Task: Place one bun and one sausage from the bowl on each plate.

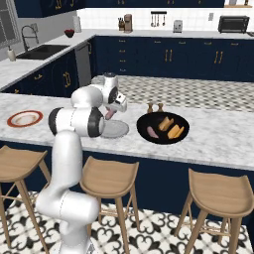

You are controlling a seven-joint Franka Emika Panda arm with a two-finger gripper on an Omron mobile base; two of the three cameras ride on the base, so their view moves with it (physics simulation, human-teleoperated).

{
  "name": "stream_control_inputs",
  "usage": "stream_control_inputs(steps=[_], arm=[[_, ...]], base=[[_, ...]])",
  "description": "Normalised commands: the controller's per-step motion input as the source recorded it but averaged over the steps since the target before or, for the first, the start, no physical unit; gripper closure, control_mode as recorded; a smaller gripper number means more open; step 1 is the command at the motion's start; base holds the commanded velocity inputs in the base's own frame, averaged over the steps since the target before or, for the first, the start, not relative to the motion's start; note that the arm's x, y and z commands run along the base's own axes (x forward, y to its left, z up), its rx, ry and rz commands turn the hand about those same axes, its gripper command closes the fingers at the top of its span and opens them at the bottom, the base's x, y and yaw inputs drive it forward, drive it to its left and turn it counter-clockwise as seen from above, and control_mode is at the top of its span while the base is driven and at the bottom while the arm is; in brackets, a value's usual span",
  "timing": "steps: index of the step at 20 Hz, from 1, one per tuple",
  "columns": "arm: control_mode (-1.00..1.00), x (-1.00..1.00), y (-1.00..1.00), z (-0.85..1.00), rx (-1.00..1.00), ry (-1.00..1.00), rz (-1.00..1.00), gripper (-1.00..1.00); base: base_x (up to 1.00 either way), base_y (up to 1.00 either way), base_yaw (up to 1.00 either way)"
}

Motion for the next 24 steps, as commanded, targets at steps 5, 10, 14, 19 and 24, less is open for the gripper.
stream_control_inputs(steps=[5,10,14,19,24], arm=[[-1.0,0.0,0.49,-0.51,-0.02,0.09,-0.04,1.0],[-1.0,0.0,0.2,-0.45,0.0,0.13,-0.03,1.0],[-1.0,0.11,0.0,-0.32,0.0,0.09,-0.04,1.0],[-1.0,0.48,0.0,-0.24,0.0,0.1,-0.05,1.0],[-1.0,0.24,-0.02,-0.16,0.0,0.09,-0.05,-1.0]], base=[[0.0,0.0,0.0],[0.0,0.0,0.0],[0.0,0.0,0.0],[0.0,0.0,0.0],[0.0,0.0,0.0]])
